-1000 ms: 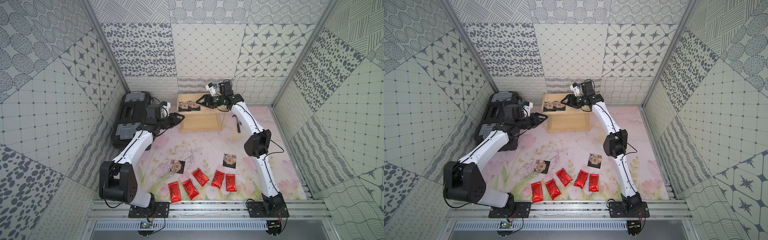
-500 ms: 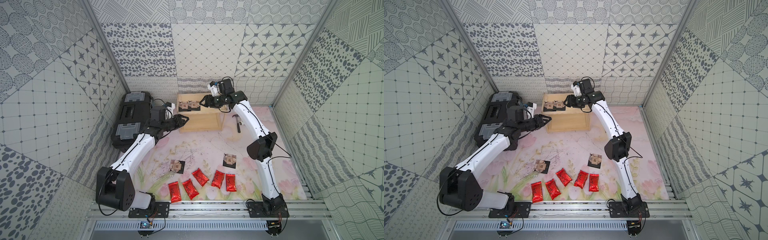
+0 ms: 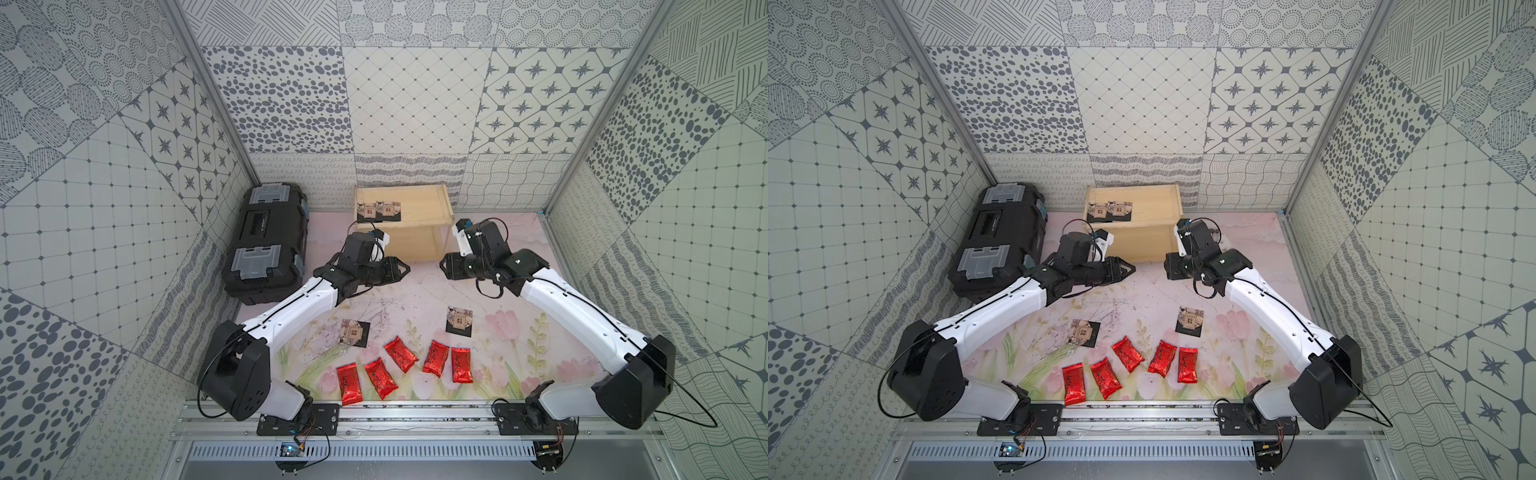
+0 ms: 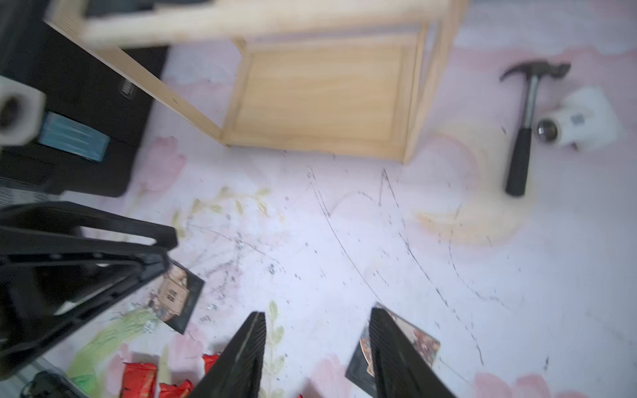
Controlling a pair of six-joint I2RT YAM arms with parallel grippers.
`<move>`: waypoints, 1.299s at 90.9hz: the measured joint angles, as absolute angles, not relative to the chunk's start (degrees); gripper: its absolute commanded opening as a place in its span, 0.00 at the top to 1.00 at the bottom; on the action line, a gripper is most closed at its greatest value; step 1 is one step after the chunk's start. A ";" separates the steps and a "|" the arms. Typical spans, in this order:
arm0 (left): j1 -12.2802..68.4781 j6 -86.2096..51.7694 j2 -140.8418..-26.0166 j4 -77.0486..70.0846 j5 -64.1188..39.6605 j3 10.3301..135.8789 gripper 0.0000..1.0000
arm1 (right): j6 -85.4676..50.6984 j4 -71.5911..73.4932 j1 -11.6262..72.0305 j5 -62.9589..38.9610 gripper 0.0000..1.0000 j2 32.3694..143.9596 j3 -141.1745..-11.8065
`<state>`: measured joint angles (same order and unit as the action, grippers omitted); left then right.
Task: Place the tea bags on the shelf by color
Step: Pick up the tea bag from the center of the board.
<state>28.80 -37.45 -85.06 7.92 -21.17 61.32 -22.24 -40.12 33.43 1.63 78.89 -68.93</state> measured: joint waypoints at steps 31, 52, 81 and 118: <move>32.27 -37.91 -89.14 7.99 -19.14 61.45 0.57 | -27.70 -36.16 33.47 4.08 0.52 78.46 -46.24; 32.51 -37.89 -89.32 8.01 -17.85 60.69 0.57 | -30.33 -31.59 33.47 4.62 0.52 78.48 -39.86; 32.51 -37.89 -89.45 7.75 -17.39 60.23 0.57 | -31.77 -25.50 34.35 4.62 0.54 80.18 -37.23; 32.51 -37.74 -88.05 7.94 -16.10 59.16 0.57 | -33.65 -17.34 39.66 5.48 0.55 87.46 -41.52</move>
